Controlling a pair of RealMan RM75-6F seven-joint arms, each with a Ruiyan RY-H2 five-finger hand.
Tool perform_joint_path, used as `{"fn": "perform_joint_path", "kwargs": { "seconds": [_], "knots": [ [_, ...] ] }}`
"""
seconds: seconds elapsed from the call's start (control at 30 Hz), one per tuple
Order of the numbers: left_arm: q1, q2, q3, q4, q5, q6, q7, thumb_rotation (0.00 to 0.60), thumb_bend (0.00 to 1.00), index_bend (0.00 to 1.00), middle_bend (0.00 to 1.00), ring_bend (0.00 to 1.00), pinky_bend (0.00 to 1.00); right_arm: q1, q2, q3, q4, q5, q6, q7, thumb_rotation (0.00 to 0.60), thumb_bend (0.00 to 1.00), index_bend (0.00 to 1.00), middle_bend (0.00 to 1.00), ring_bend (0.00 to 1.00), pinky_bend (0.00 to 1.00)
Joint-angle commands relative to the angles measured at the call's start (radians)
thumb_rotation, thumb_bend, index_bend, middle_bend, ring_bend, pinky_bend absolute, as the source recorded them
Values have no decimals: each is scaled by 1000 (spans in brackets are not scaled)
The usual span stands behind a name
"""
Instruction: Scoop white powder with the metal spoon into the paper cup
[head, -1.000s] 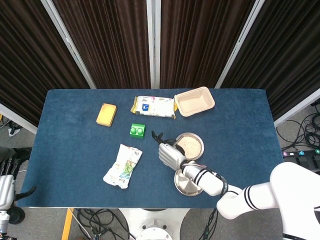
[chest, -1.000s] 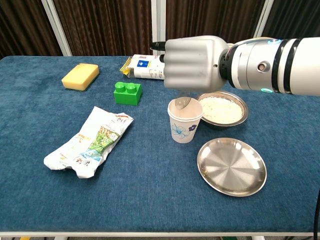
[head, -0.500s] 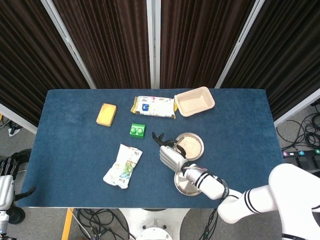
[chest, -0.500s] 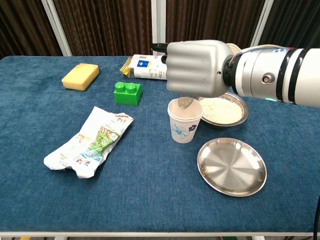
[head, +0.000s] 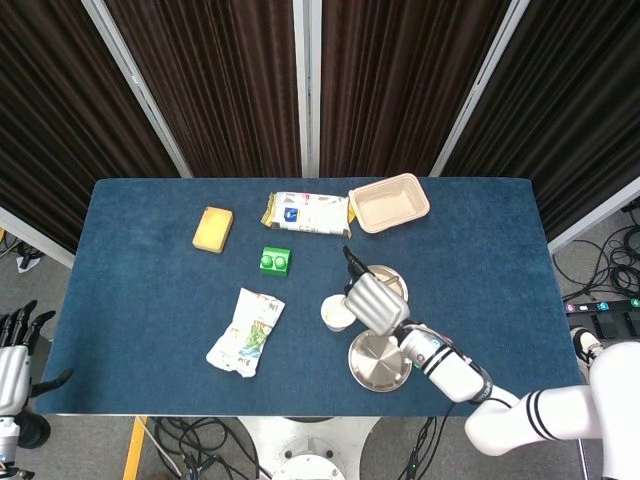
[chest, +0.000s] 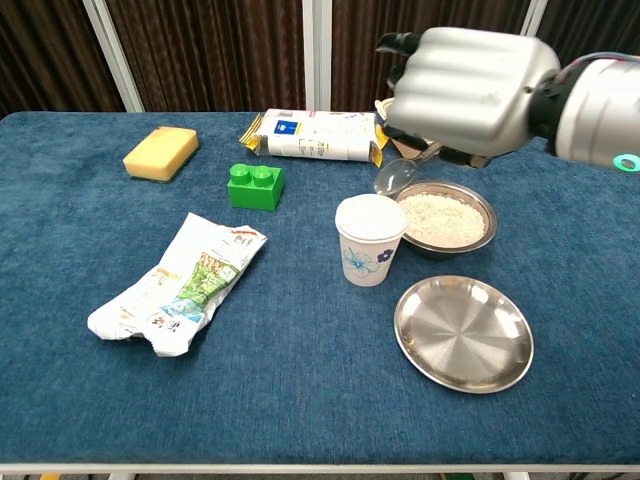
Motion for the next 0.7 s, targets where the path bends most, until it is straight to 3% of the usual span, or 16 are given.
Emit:
{"fn": "perform_joint_path", "kwargs": {
  "seconds": [0.03, 0.3, 0.53, 0.7],
  "knots": [
    [-3, 3, -2, -5, 3, 0, 4, 600, 164, 233, 137, 71, 48, -69, 18, 14, 23, -46, 11, 121, 600, 365, 631, 604, 235, 0],
    [-7, 14, -1, -22, 2, -3, 15, 600, 164, 233, 137, 71, 48, -173, 13, 13, 55, -108, 9, 345, 600, 365, 632, 606, 242, 0],
    [-10, 15, 1, -31, 12, 0, 22, 600, 164, 233, 137, 71, 47, -283, 46, -30, 81, -211, 7, 625, 600, 364, 631, 607, 247, 0],
    [-14, 17, 2, -39, 16, -1, 29, 600, 164, 233, 137, 71, 48, -360, 18, -64, 147, -306, 22, 771, 600, 365, 631, 604, 243, 0]
  ]
}}
